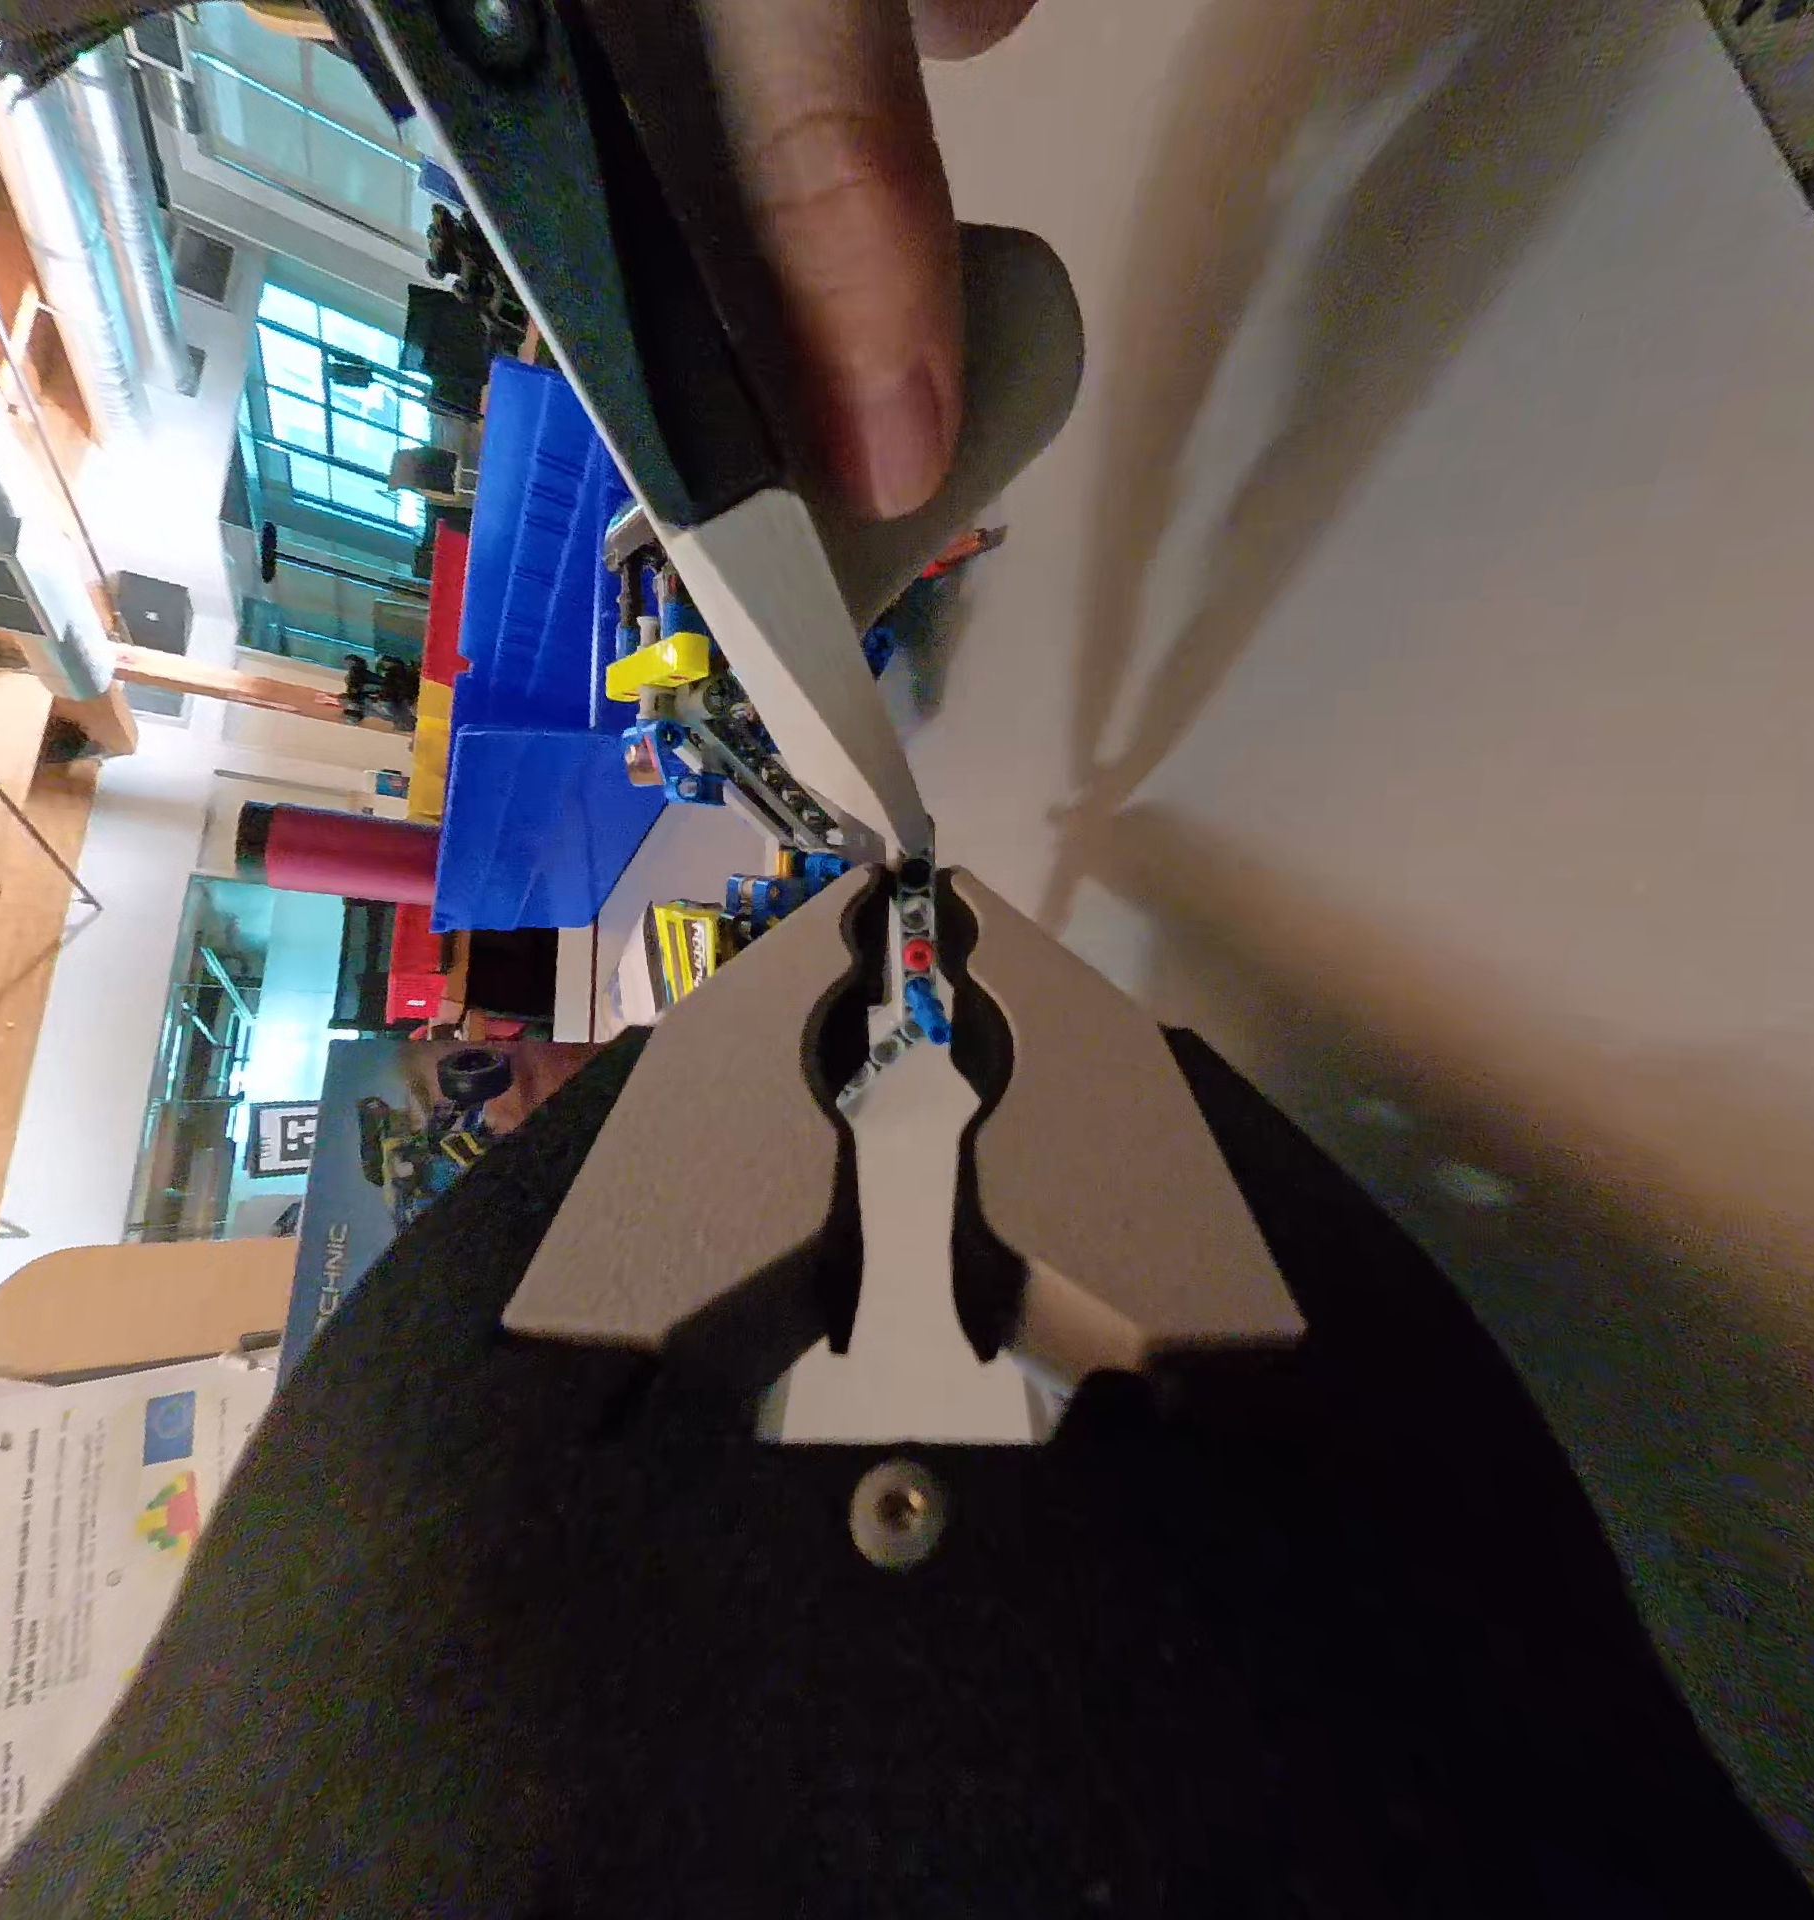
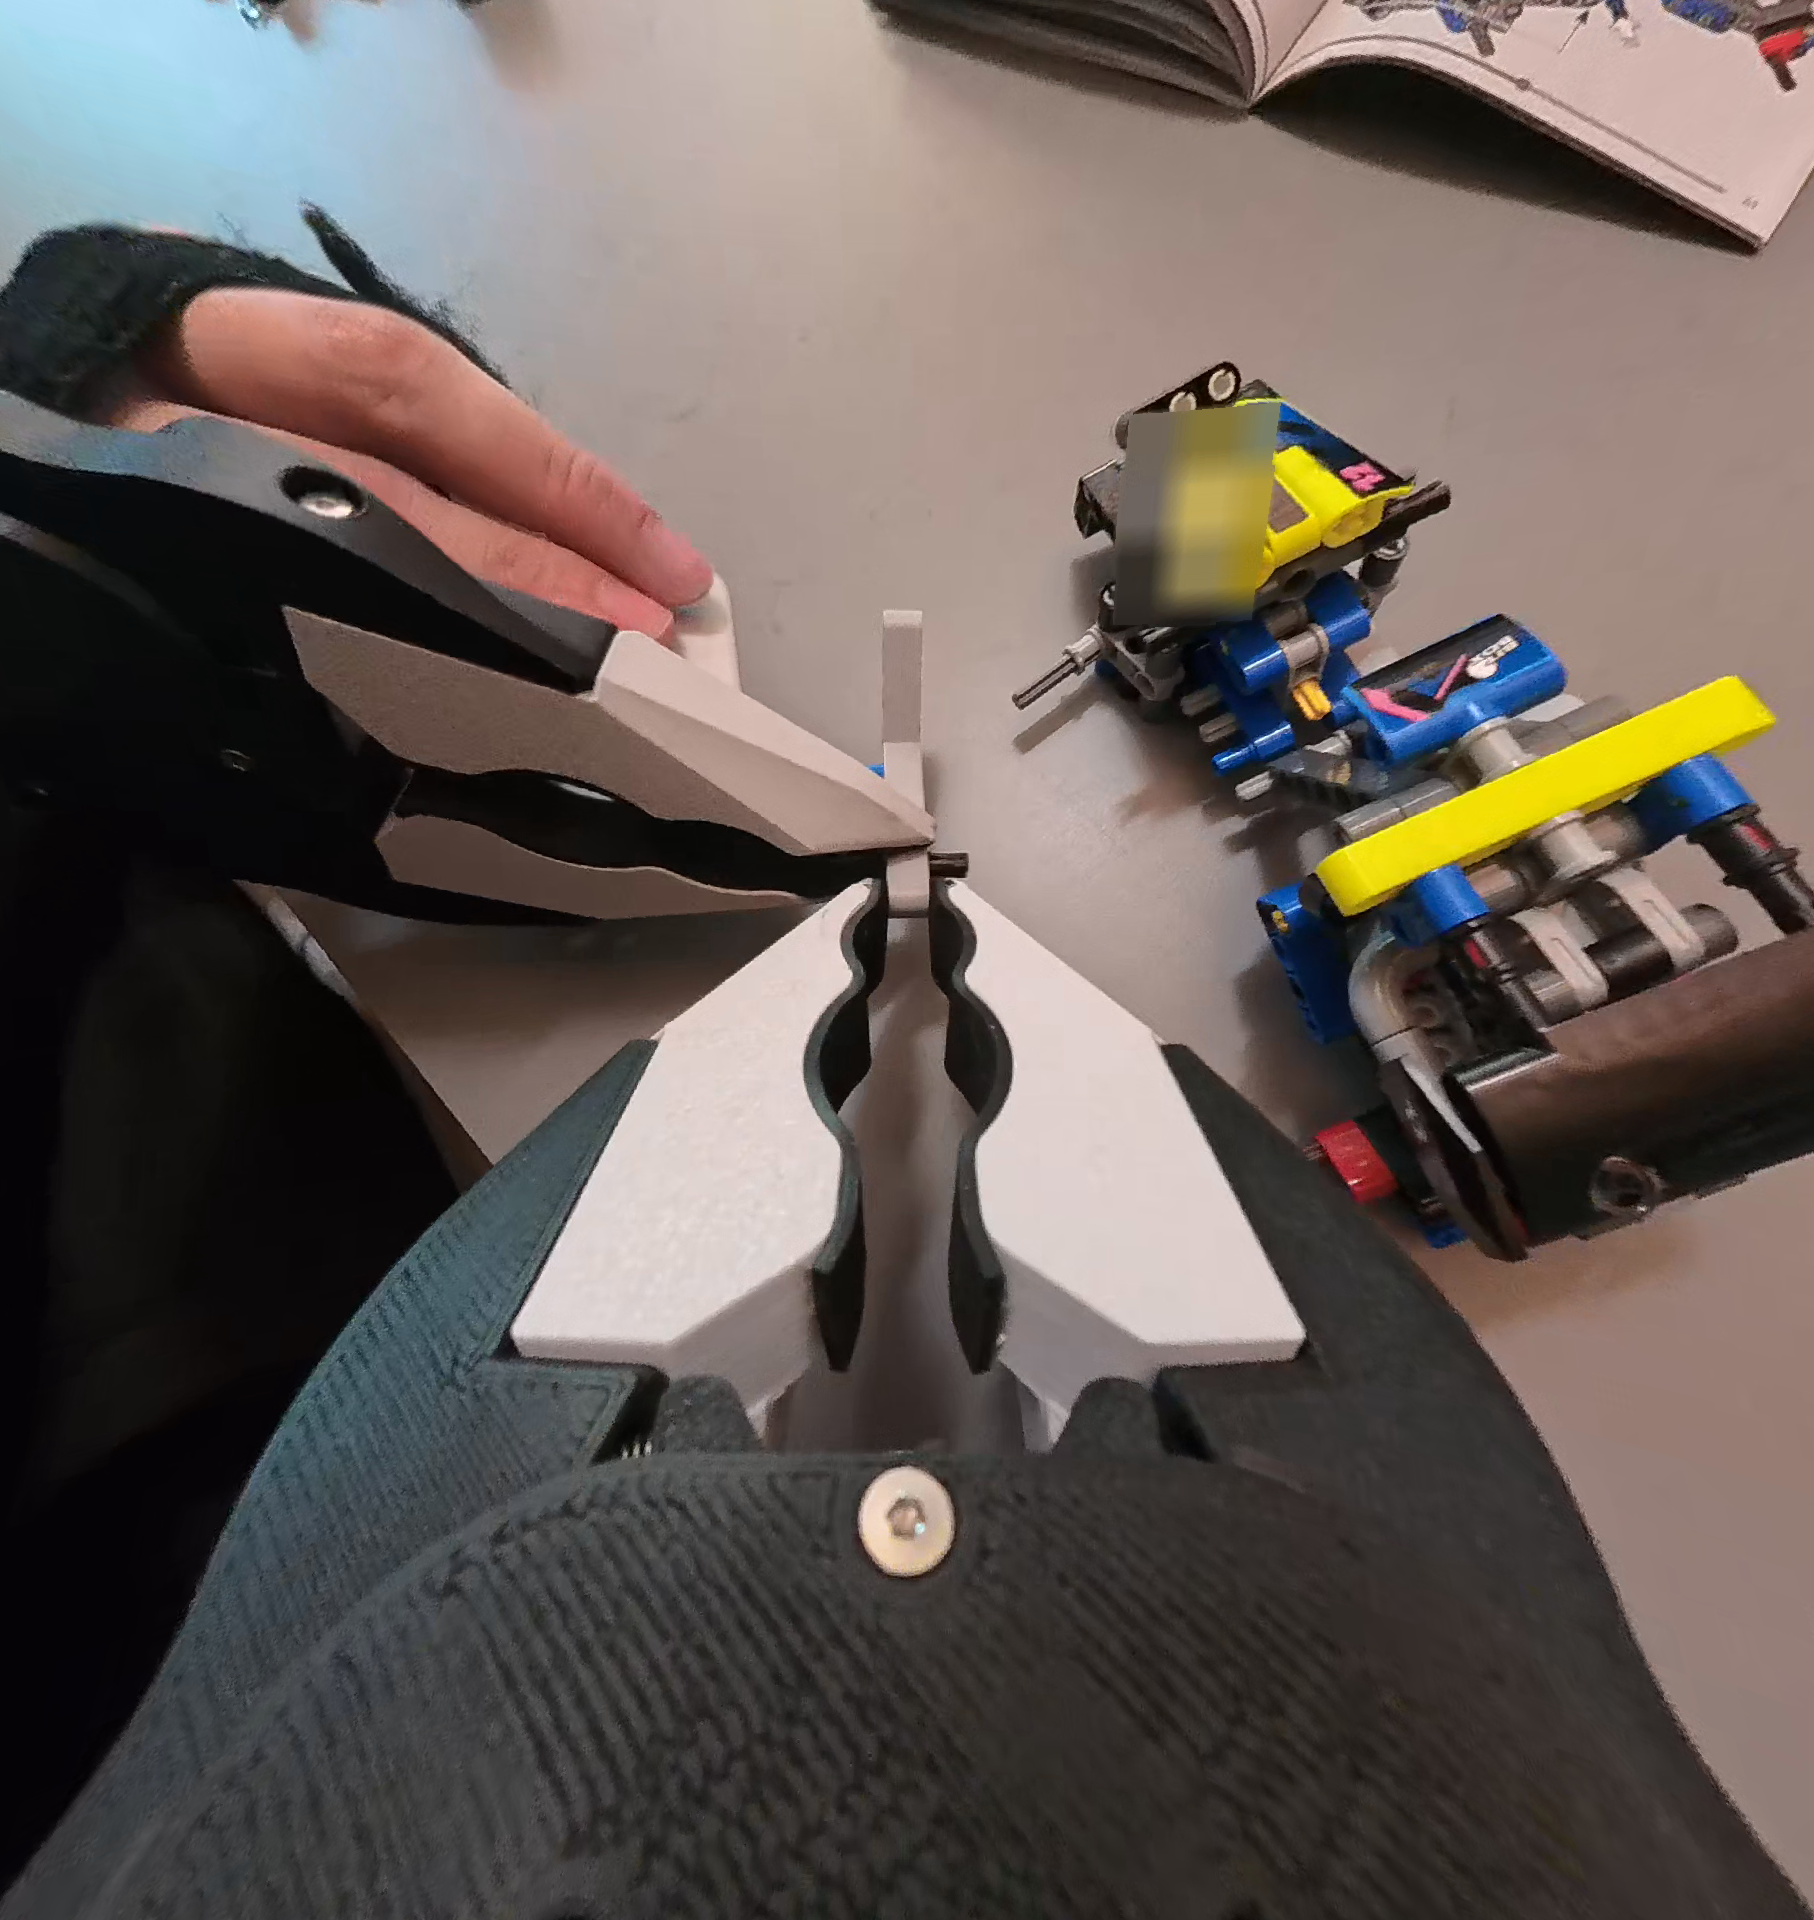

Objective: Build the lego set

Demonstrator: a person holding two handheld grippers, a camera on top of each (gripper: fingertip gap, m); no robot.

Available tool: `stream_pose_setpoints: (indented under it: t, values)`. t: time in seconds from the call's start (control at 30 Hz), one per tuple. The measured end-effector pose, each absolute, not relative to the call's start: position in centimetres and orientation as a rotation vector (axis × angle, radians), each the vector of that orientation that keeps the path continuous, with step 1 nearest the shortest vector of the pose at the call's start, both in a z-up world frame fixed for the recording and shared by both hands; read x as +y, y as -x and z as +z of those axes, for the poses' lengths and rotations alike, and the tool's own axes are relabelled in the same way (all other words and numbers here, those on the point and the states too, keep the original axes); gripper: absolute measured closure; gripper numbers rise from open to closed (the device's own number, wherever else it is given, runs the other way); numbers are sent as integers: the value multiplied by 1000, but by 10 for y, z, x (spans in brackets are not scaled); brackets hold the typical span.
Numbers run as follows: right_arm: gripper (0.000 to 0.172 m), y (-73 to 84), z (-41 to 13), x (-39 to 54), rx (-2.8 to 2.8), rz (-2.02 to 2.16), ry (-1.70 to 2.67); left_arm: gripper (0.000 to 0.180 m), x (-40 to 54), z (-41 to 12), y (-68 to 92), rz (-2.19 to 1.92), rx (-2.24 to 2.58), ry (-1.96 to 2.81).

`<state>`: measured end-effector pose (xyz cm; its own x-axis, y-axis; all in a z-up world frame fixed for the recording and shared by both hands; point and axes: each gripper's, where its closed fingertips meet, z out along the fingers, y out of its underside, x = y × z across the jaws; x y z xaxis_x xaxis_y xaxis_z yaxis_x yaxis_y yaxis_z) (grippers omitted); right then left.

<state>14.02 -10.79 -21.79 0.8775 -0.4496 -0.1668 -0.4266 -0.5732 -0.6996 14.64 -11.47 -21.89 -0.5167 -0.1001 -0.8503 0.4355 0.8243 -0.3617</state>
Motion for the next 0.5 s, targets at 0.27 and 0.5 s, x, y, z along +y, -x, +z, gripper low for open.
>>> stream_pose_setpoints:
  t: [0.27,0.5]
  values:
    - [166,-143,-209,-112,612,-77,2268,176,-114,-209,-149,-621,1937,-188]
    - [166,-145,-203,-109,562,-70,2247,177,-112,-204,-151,-585,1884,-177]
